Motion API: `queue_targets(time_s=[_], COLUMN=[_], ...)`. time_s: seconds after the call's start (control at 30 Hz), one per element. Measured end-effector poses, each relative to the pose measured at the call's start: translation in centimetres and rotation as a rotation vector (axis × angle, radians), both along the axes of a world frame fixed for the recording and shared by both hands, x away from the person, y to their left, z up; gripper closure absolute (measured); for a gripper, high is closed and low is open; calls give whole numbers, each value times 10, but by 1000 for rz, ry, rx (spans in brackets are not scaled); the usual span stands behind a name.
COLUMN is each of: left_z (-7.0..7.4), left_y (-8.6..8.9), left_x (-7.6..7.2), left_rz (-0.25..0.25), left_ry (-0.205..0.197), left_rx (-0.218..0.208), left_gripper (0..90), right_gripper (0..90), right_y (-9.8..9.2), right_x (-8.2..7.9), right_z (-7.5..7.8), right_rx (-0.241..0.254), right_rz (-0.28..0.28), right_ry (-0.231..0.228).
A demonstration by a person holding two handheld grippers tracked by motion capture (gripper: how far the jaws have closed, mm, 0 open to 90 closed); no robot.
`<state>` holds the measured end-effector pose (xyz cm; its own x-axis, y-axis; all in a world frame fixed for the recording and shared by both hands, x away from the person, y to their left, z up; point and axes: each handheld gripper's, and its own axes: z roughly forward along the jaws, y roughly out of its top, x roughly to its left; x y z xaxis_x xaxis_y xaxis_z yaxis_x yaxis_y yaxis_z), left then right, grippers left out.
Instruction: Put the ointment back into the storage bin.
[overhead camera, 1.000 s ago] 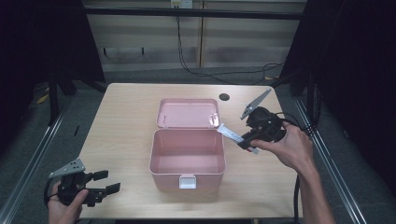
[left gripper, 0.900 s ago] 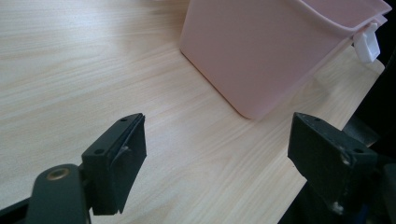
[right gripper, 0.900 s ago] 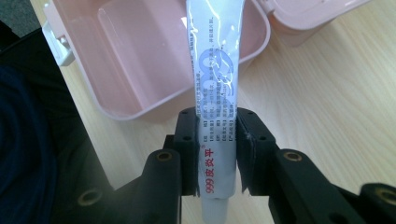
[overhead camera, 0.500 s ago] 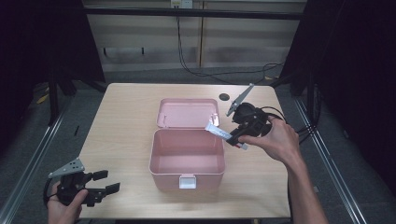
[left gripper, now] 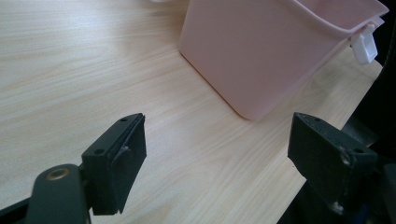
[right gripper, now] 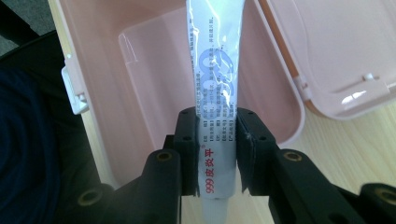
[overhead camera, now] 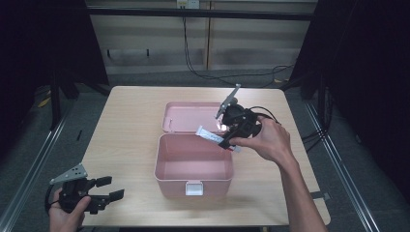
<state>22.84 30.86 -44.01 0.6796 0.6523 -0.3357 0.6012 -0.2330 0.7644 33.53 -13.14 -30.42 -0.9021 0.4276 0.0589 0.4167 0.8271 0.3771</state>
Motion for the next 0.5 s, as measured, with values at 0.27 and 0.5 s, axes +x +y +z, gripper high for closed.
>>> queue_targets(time_s=[0.27, 0.5], left_z=[0, 0], left_y=[0, -1], left_x=[0, 0], left_rz=[-2, -2], left_ry=[0, 1], left_rx=[0, -1], left_gripper=[194, 194], right_gripper=[715, 715], right_y=[16, 23], right_x=[10, 15], right_z=[-11, -18], right_rx=[-7, -15], right_rz=[38, 69], right_ry=[-1, -3])
